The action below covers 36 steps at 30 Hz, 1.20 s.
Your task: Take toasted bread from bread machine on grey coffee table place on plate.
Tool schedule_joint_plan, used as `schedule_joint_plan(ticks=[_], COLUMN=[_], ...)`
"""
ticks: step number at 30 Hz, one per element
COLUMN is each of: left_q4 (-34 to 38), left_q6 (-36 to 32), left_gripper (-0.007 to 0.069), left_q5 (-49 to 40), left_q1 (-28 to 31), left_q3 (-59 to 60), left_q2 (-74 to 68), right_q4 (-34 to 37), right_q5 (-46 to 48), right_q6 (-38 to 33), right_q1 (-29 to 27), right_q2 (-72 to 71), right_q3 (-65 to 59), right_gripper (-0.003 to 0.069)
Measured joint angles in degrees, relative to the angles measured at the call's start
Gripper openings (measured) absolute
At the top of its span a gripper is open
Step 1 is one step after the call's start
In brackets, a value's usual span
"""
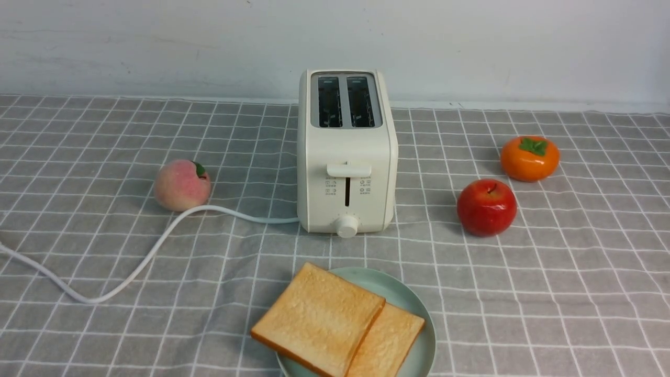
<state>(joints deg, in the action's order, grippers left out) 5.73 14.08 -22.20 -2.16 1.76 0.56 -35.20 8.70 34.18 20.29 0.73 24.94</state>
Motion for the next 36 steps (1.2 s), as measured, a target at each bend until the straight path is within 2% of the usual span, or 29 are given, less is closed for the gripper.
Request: schedule_joint_plan(ticks=[13, 14, 15, 20, 24, 27, 32, 36], left_q4=[0.0, 0.0, 0.0, 0.0, 0.0, 0.0, 0.0, 0.0], left_q6=[0.0, 0.0, 0.0, 0.0, 0.0, 0.0, 0.0, 0.0], left_gripper=[-0.0008, -0.0006, -0.0006, -0.0001, 0.0001, 0.0004, 0.0011, 0.0017], left_q5=[0.0, 0.0, 0.0, 0.0, 0.0, 0.0, 0.0, 0.0], left_q1=[0.0, 0.0, 0.0, 0.0, 0.0, 0.0, 0.0, 0.0], left_q3=[0.0, 0.0, 0.0, 0.0, 0.0, 0.0, 0.0, 0.0], left_q2=[0.0, 0.0, 0.0, 0.0, 0.0, 0.0, 0.0, 0.0], right_q4=[1.6, 6.3, 7.1, 30.7, 38.3, 40.2, 38.8, 36.0], right_q5=[0.0, -0.1, -0.1, 0.0, 0.3, 0.5, 1.4, 3.2], right_q6=[-0.4, -3.2, -3.7, -24.2, -30.5, -32.0, -32.6, -32.8], right_q1=[0.0, 0.0, 0.0, 0.0, 0.0, 0.0, -0.1, -4.3], right_q2=[0.0, 0.0, 0.0, 0.0, 0.0, 0.0, -0.8, -1.3], right_q3=[0.0, 0.0, 0.0, -1.6, -3.3, -5.7, -12.8, -22.8], right_gripper=[0.0086, 0.0088, 0.0088, 0.0095, 0.0095, 0.0096, 0.0104, 0.0106])
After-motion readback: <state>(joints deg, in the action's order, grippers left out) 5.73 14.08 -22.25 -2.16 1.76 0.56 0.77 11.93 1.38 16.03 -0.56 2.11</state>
